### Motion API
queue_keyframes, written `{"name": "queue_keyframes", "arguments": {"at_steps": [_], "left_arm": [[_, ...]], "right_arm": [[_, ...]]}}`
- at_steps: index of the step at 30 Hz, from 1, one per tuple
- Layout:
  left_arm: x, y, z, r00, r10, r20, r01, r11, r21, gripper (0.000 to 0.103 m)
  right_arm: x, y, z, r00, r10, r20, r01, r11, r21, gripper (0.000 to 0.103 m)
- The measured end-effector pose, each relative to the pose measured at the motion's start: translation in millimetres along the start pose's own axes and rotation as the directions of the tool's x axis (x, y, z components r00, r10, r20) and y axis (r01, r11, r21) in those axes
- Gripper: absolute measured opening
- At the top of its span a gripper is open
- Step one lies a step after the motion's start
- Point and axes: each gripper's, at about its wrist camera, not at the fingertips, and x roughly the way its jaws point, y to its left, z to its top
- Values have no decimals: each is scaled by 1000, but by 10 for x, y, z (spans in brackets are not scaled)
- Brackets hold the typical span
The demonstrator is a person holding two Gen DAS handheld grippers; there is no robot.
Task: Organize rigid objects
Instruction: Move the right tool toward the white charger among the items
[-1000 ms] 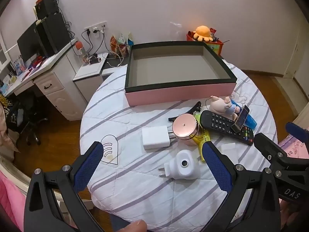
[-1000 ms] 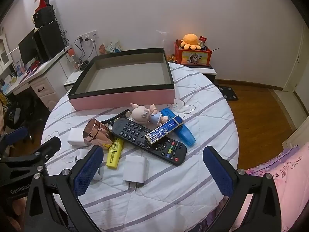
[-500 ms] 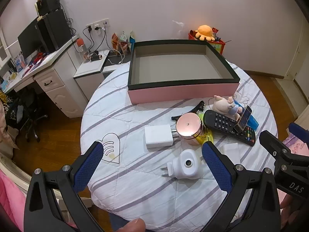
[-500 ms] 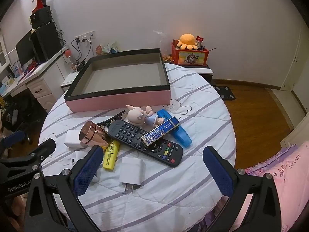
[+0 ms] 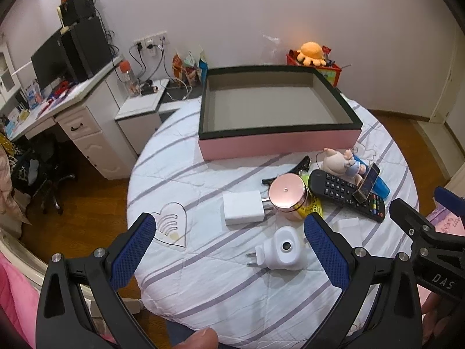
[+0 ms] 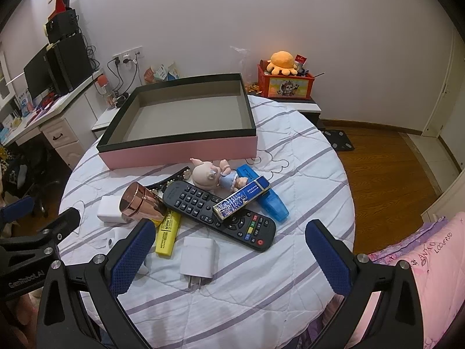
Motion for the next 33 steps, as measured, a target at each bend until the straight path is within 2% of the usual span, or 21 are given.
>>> {"name": "queue_keyframes", "arguments": {"at_steps": [33], "left_arm": [[-294, 123, -164, 999, 9, 40, -8, 1000, -29, 103]], "right_arm": [[-345, 140, -93, 998, -10, 63, 11, 1000, -20, 103]]}}
